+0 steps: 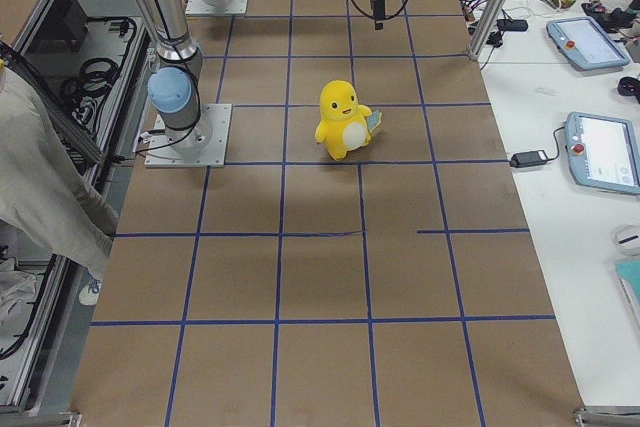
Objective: Pull drawer sideways
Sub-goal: 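Move the left gripper down toward the white handle of the wooden drawer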
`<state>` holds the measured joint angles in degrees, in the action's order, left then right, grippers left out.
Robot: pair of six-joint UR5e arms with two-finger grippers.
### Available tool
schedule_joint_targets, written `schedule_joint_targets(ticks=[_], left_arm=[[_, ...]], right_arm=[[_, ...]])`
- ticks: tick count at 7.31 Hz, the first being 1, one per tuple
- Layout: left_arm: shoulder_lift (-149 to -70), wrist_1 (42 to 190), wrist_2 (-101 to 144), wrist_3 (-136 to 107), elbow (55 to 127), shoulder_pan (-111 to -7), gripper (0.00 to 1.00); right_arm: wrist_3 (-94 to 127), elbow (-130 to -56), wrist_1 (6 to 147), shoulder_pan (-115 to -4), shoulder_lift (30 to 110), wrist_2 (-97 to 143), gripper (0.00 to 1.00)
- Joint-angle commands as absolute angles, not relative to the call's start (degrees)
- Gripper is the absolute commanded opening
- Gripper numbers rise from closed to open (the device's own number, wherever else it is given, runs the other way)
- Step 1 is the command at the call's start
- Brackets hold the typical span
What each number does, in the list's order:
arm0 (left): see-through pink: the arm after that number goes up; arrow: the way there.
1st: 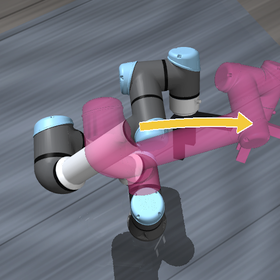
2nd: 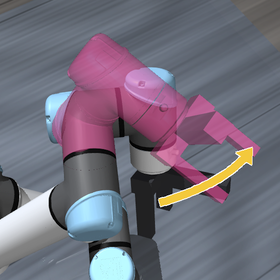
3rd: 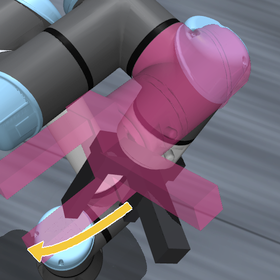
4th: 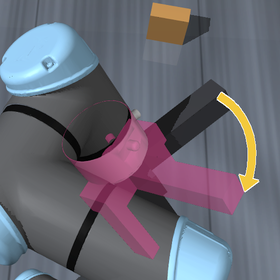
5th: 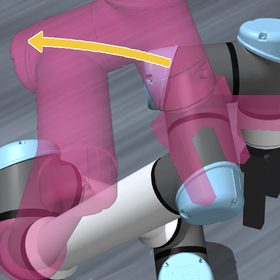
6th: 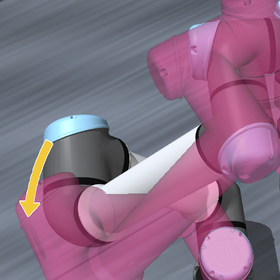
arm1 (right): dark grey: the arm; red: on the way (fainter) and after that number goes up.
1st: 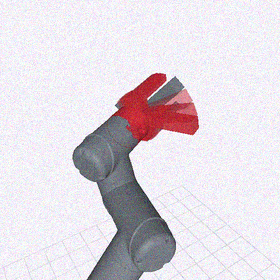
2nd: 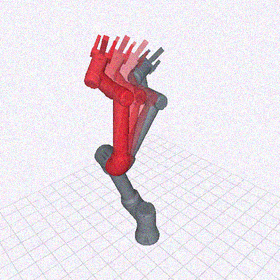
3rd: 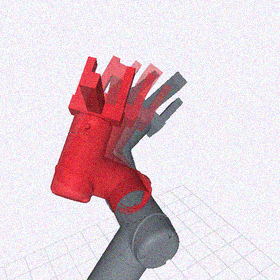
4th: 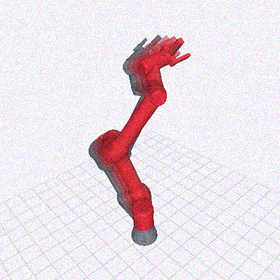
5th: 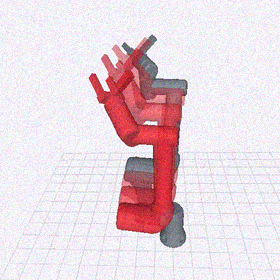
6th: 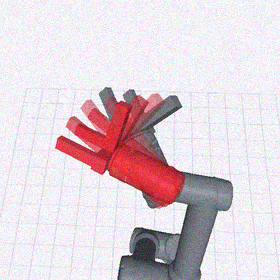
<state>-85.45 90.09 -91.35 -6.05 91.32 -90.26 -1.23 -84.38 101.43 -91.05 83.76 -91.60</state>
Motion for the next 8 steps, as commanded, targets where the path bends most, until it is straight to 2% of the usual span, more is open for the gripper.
schedule_joint_targets(ticks=[1,3,8], left_arm=[[-86.0,89.7,-91.7,-6.2,91.1,-90.3,1.0],[-88.7,89.4,-95.5,-6.2,91.6,-90.1,1.0],[-105.0,88.1,-111.5,-12.3,94.7,-89.4,1.0]], right_arm=[[-1.2,-84.4,101.4,-91.1,83.8,-91.7,1.0],[-1.2,-84.4,101.4,-91.1,83.8,-91.7,1.0],[-1.2,-84.4,101.4,-91.1,83.8,-91.7,1.0]])
